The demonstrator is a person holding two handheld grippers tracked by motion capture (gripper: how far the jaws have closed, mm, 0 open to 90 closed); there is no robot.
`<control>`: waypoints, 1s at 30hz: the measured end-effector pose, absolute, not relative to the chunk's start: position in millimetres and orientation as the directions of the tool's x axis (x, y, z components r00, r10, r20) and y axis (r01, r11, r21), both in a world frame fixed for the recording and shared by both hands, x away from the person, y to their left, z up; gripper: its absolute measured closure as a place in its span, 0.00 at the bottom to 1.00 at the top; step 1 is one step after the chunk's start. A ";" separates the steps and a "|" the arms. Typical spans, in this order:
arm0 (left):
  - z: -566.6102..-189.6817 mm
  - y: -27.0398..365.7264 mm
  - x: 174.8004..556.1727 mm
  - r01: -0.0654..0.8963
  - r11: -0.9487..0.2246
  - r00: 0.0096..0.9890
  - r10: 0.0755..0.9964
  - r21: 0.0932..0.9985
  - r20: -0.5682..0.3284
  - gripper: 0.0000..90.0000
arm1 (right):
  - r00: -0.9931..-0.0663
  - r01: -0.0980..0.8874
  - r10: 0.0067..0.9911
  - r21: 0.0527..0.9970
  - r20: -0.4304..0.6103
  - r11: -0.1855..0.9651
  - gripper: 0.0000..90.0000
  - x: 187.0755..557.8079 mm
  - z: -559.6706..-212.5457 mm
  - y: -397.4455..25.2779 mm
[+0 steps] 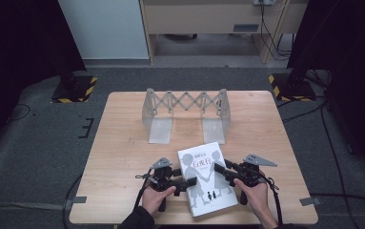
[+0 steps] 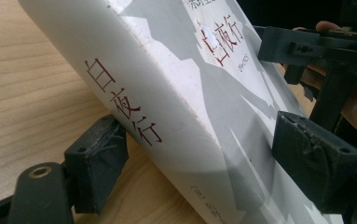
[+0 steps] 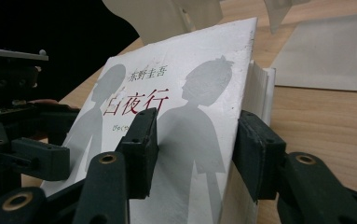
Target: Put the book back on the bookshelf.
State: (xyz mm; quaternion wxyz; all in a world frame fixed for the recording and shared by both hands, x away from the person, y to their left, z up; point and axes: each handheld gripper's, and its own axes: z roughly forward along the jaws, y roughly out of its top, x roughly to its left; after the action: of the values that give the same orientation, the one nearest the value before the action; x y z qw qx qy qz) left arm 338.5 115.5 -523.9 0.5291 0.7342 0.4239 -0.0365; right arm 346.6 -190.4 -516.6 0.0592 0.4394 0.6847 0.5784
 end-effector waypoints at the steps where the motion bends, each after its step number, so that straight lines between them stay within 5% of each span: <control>1: -524.0 115.7 338.9 0.662 -0.081 0.638 0.583 0.745 -0.503 0.20 | -0.609 0.531 0.669 0.846 0.426 -0.055 0.59 346.7 -516.4 -190.1; 30: -542.9 104.9 338.9 0.728 -0.027 0.557 0.606 0.685 -0.568 0.14 | -0.544 0.618 0.704 0.785 0.457 -0.032 0.52 351.2 -528.9 -187.5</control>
State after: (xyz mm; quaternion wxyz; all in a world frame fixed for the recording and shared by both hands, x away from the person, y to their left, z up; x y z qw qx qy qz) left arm 338.9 104.9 -542.9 0.5184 0.7140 0.4669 -0.0589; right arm 351.2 -187.5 -528.9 0.0398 0.4759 0.6945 0.5382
